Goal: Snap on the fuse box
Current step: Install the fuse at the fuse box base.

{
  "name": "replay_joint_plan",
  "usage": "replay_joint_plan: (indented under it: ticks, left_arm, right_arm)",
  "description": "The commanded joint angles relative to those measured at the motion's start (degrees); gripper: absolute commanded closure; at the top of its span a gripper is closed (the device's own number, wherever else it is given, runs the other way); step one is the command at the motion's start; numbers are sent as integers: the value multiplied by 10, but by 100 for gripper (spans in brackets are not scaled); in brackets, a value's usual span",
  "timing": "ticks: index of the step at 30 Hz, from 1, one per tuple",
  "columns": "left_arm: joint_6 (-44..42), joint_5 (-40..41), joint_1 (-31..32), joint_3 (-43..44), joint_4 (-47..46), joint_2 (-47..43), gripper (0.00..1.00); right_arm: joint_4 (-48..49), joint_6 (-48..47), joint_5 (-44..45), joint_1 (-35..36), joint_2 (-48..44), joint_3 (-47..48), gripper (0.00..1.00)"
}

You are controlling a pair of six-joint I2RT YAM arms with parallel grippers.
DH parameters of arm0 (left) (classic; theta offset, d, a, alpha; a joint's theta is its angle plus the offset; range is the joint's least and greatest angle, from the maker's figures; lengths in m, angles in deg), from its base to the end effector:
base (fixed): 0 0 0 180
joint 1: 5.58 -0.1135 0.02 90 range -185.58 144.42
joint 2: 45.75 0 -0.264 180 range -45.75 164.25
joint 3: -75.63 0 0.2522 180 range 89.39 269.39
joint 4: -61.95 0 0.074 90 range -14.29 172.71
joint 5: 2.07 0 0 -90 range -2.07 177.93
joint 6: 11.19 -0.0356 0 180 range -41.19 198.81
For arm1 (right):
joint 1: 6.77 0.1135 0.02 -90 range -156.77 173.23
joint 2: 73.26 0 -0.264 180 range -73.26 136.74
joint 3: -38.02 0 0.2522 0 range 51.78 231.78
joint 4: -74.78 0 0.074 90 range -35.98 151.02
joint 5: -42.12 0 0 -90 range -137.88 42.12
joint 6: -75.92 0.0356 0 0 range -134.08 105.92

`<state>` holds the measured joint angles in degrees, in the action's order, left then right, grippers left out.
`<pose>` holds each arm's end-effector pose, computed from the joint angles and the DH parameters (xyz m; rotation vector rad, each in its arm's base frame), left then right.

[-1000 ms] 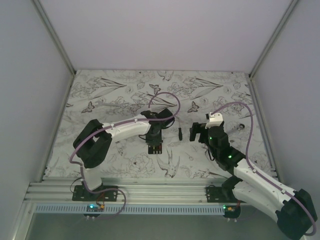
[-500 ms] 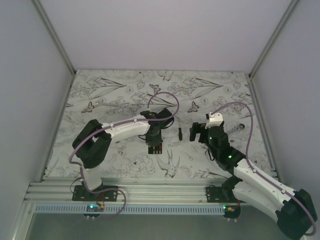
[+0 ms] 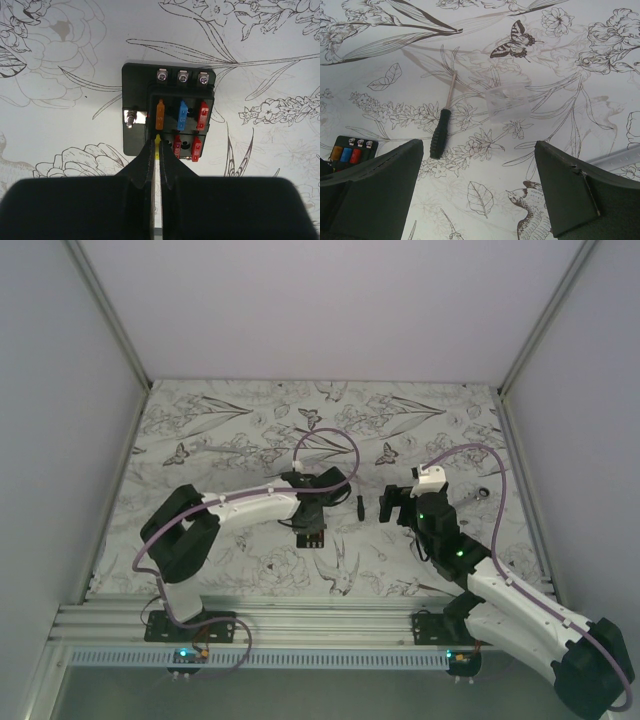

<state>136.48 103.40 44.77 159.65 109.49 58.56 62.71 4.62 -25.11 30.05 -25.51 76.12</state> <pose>0.2387 -0.2732 0.1816 -0.2433 2.6810 -0.2118 0.1607 0.1031 0.2271 -0.0432 1.9274 0.2629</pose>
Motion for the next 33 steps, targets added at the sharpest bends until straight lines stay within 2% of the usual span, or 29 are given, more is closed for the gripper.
replay_joint_plan:
  ticks: [1,12,21,27,29,33]
  left_arm:
    - [28,-47,13,-80,46,93,100]
    - [38,-27,12,-5,47,22,99]
    - [47,-4,12,49,48,-9,79]
    - [31,4,8,38,47,-65,55]
    - [18,8,3,22,47,-88,44]
    - [-7,16,-21,-31,48,-148,29]
  right_arm:
    - [9,5,-1,-4,-4,10,1]
    - [9,4,-6,-4,-4,11,1]
    - [9,2,-16,-4,-1,11,1]
    - [8,-6,-40,-4,26,24,1]
    - [2,-9,-52,-4,55,36,1]
    - [-25,-15,-50,-4,115,71,1]
